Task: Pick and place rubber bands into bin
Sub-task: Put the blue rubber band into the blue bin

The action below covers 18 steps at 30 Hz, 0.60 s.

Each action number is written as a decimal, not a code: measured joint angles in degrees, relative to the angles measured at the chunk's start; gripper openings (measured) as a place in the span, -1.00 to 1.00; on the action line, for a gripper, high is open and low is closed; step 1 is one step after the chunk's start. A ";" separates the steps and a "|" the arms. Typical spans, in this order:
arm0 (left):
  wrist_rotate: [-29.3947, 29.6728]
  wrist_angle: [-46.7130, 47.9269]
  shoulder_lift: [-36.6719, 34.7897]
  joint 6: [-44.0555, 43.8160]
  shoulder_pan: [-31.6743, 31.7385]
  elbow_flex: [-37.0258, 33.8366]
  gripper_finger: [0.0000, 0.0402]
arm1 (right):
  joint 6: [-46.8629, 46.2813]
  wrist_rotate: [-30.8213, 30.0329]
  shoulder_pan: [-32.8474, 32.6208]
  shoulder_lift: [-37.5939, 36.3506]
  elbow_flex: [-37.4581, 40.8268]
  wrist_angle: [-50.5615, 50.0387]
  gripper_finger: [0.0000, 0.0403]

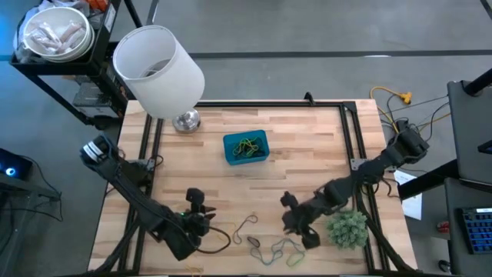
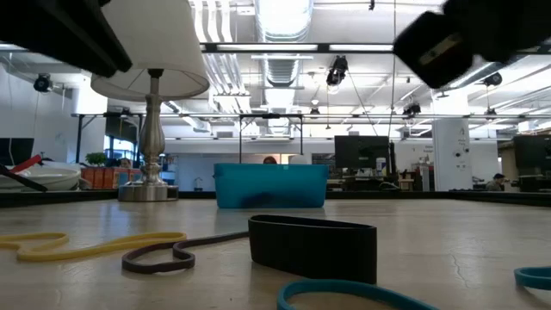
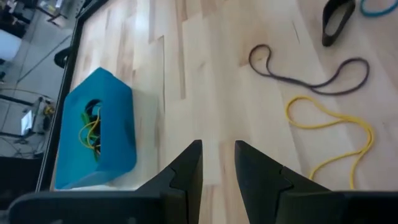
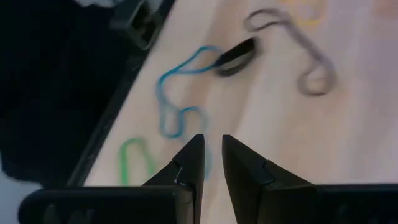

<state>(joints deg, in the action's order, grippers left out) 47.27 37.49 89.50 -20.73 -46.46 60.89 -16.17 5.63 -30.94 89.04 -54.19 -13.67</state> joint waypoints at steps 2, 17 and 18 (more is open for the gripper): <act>0.04 -0.67 0.61 0.07 0.00 -0.55 -0.61 | -0.74 -0.02 -1.97 1.13 -0.02 0.46 -0.74; -0.04 -2.51 0.58 0.04 -0.07 -1.06 -0.62 | -4.42 -5.30 -6.03 14.51 -2.51 4.20 -0.74; -0.04 -2.51 0.58 0.04 -0.07 -1.09 -0.62 | -4.45 -5.90 -6.04 14.73 -2.77 4.11 -0.74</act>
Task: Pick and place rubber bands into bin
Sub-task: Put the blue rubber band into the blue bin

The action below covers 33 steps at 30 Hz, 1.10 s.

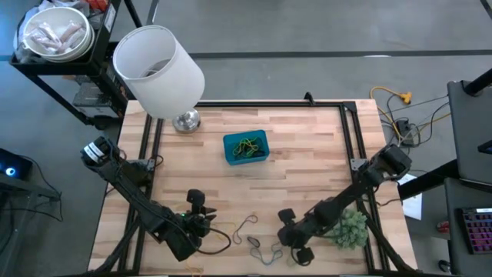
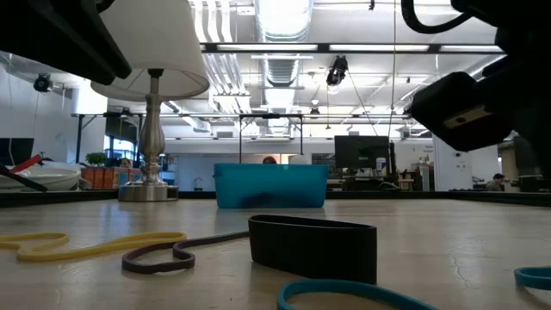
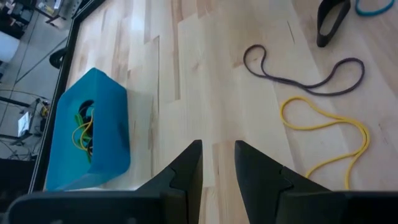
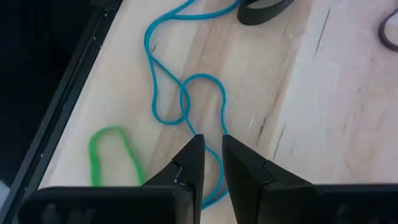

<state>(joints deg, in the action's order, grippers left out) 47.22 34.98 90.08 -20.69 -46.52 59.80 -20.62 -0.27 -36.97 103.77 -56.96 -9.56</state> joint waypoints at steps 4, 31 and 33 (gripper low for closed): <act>-0.01 -0.04 0.00 0.02 -0.04 -0.18 -0.62 | -0.59 -1.42 -0.05 0.03 -0.05 -0.35 -0.74; -0.04 -0.15 -0.02 0.02 0.02 -0.68 -0.62 | -4.07 -4.06 -0.96 3.02 -0.04 -1.50 -0.25; -0.04 -0.40 -0.02 0.02 0.01 -0.74 -0.62 | -5.94 -4.18 -0.90 3.10 -0.16 -2.49 -0.26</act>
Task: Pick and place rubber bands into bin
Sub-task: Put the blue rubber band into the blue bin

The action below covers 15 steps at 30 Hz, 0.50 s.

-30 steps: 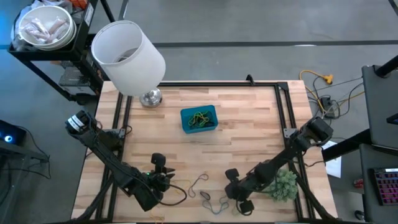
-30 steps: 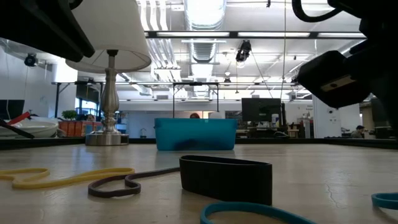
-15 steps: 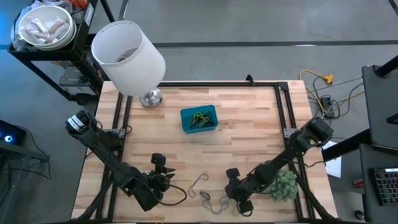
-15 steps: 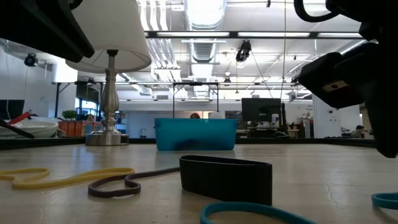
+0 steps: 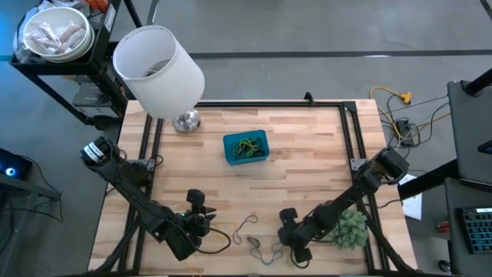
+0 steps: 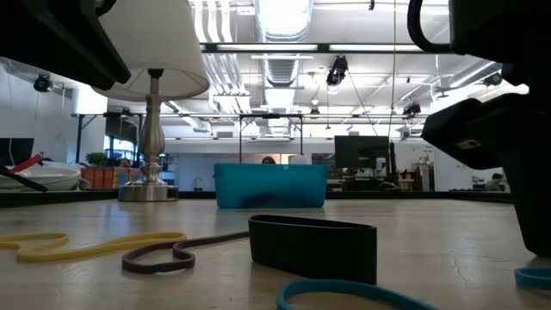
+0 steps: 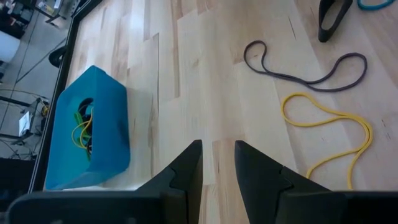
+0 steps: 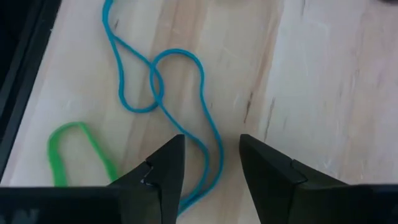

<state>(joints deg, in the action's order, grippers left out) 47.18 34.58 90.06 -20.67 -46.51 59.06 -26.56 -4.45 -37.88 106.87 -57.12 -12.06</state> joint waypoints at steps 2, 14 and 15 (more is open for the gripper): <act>-0.01 0.05 0.00 0.00 -0.01 -0.11 -0.62 | -1.15 0.07 -0.08 -0.04 -0.07 -1.03 -0.28; 0.02 -0.05 0.00 0.00 -0.01 -0.21 -0.62 | -8.12 -1.64 -2.20 -0.20 -0.08 -5.63 -0.45; 0.02 -0.06 0.00 0.00 -0.01 -0.21 -0.62 | -8.42 -2.43 -2.58 -0.20 -0.05 -5.80 -0.46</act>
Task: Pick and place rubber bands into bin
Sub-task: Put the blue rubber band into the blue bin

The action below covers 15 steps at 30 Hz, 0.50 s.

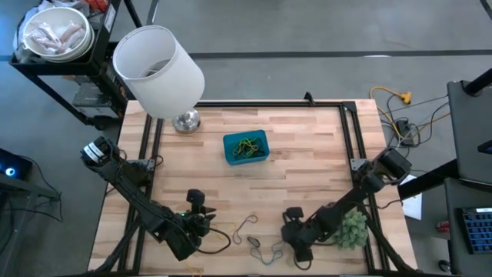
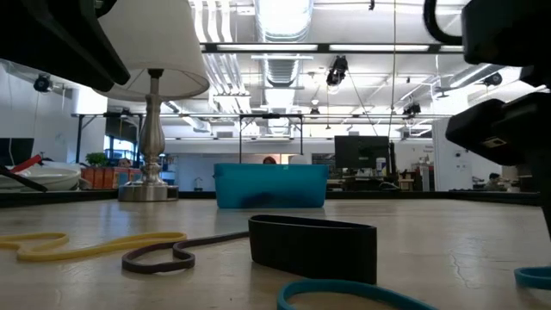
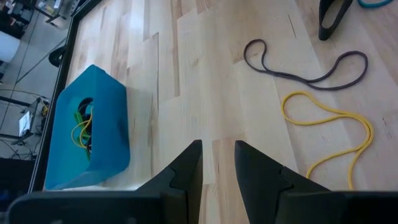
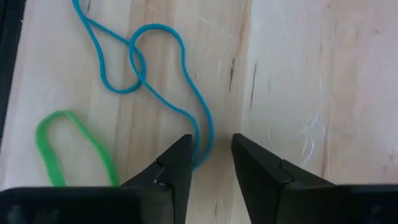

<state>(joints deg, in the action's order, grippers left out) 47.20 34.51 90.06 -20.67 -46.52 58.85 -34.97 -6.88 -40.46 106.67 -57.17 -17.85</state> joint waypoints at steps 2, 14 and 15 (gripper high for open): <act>0.00 -0.05 0.00 0.00 0.00 0.00 -0.62 | -0.41 -1.99 -0.86 0.07 0.04 -0.16 -0.48; 0.00 -0.33 0.00 0.01 -0.04 -0.13 -0.62 | -2.00 -5.16 -2.33 1.96 0.14 0.46 -0.50; 0.00 -0.38 0.00 0.02 -0.04 -0.13 -0.62 | -1.99 -5.18 -2.35 2.69 0.02 0.76 -0.50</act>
<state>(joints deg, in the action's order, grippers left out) 47.20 34.13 90.06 -20.64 -46.57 58.72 -36.97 -12.05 -42.81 109.36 -57.15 -17.09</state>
